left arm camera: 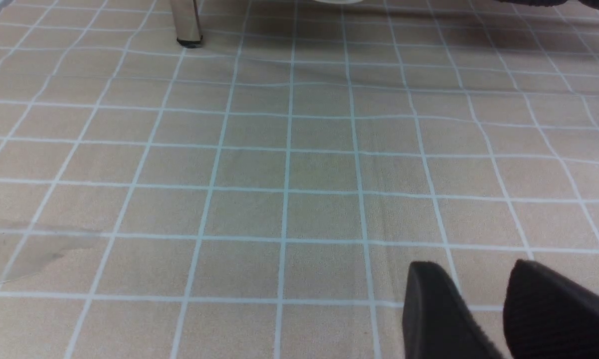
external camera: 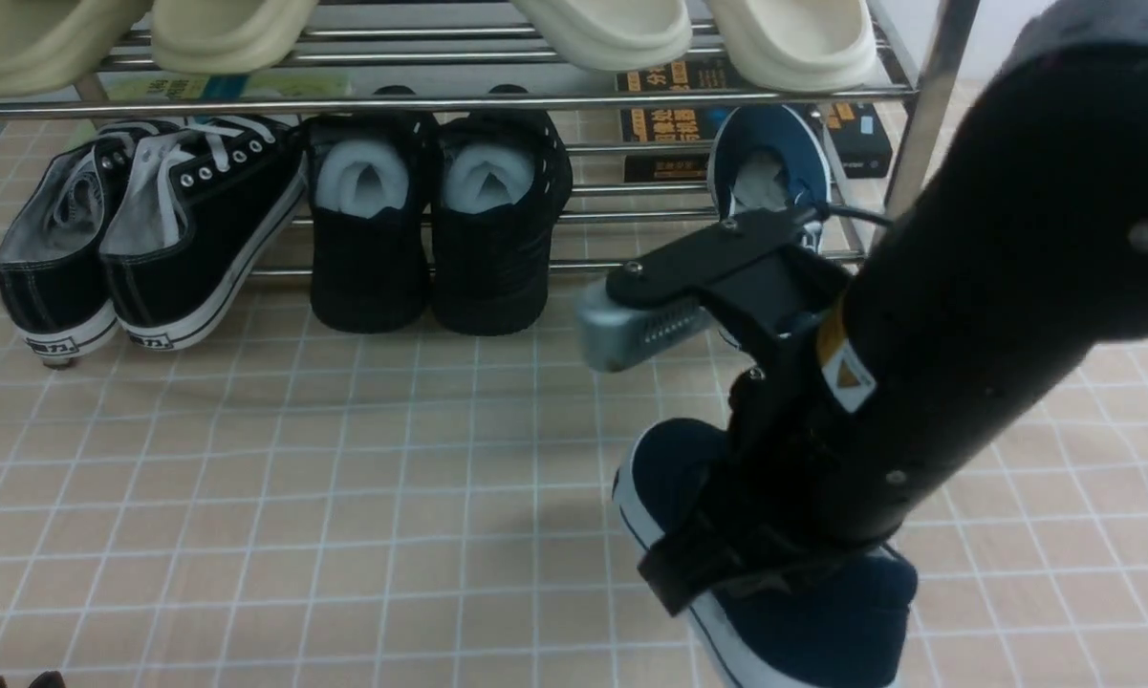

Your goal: Take the shoes off the shelf from the light coffee tablecloth by hand.

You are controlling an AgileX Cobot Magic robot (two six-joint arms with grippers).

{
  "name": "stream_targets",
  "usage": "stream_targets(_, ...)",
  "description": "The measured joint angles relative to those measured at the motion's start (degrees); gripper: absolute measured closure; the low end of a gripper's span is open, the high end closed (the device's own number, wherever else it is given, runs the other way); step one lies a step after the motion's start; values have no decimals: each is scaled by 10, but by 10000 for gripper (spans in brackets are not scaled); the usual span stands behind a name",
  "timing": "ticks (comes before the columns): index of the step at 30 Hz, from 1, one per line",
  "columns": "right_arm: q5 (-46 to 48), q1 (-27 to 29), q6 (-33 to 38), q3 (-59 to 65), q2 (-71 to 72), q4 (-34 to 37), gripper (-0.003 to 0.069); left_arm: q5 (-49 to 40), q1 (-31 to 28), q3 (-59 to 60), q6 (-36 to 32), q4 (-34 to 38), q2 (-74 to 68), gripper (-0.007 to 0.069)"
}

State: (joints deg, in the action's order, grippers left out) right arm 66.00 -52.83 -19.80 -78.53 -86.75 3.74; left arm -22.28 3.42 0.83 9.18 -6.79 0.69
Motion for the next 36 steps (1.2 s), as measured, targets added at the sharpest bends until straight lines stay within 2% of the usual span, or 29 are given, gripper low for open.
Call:
stream_targets(6, -154, 0, -94, 18, -38, -115, 614, 0, 0, 0, 0, 0, 0, 382)
stream_targets(11, -195, 0, -148, 18, -77, -172, 614, 0, 0, 0, 0, 0, 0, 382)
stream_targets(26, -255, 1, -265, 18, -147, -260, 614, 0, 0, 0, 0, 0, 0, 382)
stream_targets(36, -287, 37, -307, 18, -173, -265, 610, 0, 0, 0, 0, 0, 0, 382)
